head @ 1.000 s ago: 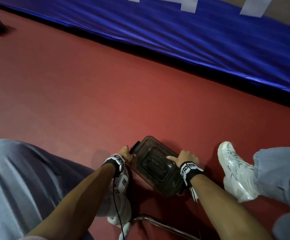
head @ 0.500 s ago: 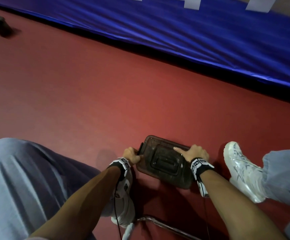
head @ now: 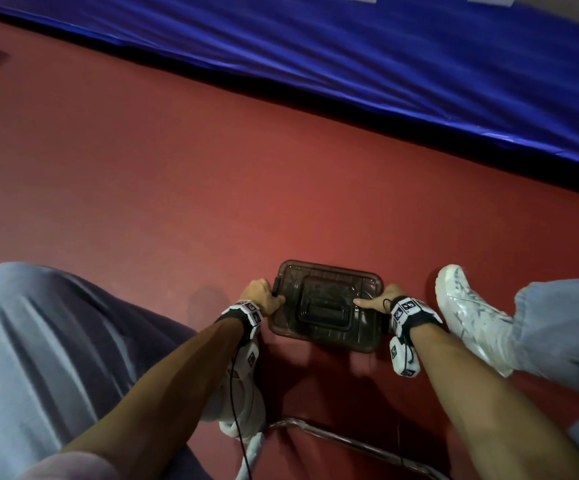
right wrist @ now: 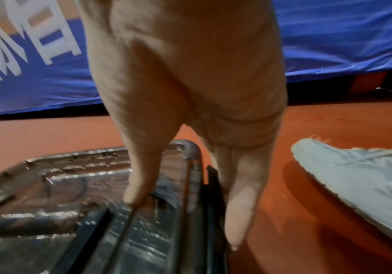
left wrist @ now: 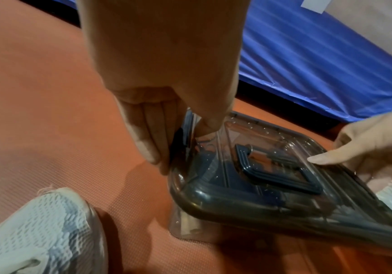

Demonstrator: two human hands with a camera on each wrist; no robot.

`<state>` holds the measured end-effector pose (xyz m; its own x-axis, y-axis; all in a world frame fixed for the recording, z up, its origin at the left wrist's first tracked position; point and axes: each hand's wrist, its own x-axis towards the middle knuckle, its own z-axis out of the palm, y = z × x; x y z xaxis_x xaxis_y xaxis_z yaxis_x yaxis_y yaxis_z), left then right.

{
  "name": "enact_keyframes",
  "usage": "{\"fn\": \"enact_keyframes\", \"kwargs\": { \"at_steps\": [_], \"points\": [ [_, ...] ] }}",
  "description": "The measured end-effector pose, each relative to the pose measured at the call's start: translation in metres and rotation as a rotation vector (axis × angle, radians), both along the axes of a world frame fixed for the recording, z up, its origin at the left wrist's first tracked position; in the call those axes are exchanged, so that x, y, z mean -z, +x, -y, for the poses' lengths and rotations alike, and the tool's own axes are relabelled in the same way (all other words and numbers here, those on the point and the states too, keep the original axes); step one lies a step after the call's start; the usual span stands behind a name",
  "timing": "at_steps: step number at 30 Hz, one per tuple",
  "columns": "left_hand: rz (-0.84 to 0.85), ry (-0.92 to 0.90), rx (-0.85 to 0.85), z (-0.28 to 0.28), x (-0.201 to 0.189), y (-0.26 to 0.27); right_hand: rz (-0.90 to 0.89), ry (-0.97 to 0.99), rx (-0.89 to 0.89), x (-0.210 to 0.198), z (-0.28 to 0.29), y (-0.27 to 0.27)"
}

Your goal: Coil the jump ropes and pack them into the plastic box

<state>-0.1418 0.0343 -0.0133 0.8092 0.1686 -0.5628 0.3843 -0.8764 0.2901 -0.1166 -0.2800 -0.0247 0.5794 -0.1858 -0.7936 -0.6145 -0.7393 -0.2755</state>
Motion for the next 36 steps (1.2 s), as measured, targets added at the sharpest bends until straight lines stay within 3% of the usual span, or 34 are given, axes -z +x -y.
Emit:
{"fn": "enact_keyframes", "kwargs": {
  "at_steps": [8,17,23,29,31,36],
  "points": [
    [-0.036,0.015,0.039,0.002,-0.005,0.002,-0.064,-0.114,-0.042,-0.034,-0.007,0.007],
    [-0.043,0.037,0.072,0.000,-0.003,0.004,0.007,0.010,0.114,0.002,0.011,0.013],
    [-0.045,0.076,0.129,0.005,-0.009,0.005,-0.005,0.015,0.091,0.003,0.011,0.015],
    [-0.155,0.067,0.269,0.014,-0.029,0.023,0.016,-0.108,-0.109,-0.054,-0.010,0.004],
    [-0.142,0.082,0.312,0.019,-0.048,0.038,0.119,-0.149,-0.185,-0.076,-0.013,0.008],
    [0.034,0.197,0.472,0.046,-0.141,0.099,0.417,-0.094,-0.257,-0.165,-0.015,0.048]
  ]
}}
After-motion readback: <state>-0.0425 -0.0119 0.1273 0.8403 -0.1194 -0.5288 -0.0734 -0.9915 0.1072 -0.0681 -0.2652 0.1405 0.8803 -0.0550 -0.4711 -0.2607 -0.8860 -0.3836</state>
